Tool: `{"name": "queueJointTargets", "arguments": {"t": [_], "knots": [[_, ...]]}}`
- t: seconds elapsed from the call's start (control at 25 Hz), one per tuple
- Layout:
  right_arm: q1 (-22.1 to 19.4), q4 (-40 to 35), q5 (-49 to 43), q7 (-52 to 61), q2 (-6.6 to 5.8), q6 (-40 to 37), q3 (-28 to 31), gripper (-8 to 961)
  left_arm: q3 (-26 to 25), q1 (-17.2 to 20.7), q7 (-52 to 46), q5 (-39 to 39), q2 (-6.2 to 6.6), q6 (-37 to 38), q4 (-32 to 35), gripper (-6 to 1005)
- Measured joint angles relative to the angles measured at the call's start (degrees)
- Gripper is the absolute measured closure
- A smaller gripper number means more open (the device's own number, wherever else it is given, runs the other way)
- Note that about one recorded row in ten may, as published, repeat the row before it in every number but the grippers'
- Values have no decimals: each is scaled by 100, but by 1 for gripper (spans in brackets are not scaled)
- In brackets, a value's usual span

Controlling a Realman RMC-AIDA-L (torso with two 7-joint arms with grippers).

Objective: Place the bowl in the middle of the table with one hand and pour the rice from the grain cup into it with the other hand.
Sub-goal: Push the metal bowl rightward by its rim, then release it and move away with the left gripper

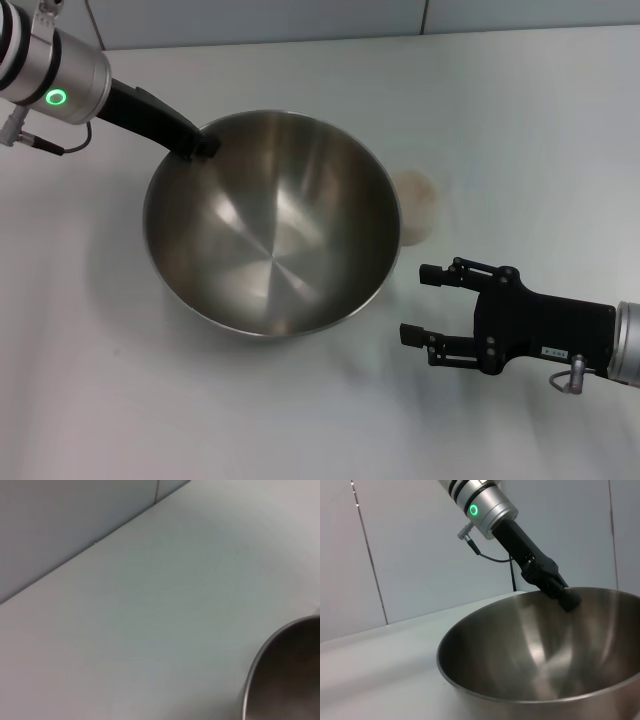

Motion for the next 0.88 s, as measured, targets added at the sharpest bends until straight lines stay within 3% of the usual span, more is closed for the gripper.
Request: {"name": "queueJointTargets", "arguments": {"t": [0.2,0.48,0.88], "knots": [[0,13,0,0,0,1,1,155,29,11,80,-29,-19,-131,-76,964],[-5,16,0,0,0,6,35,155,623,88,13,-49,-58,-598,-79,888],[-2,16,0,0,0,11,60,156,688,96,-1,-49,-49,-545,31,495]]}}
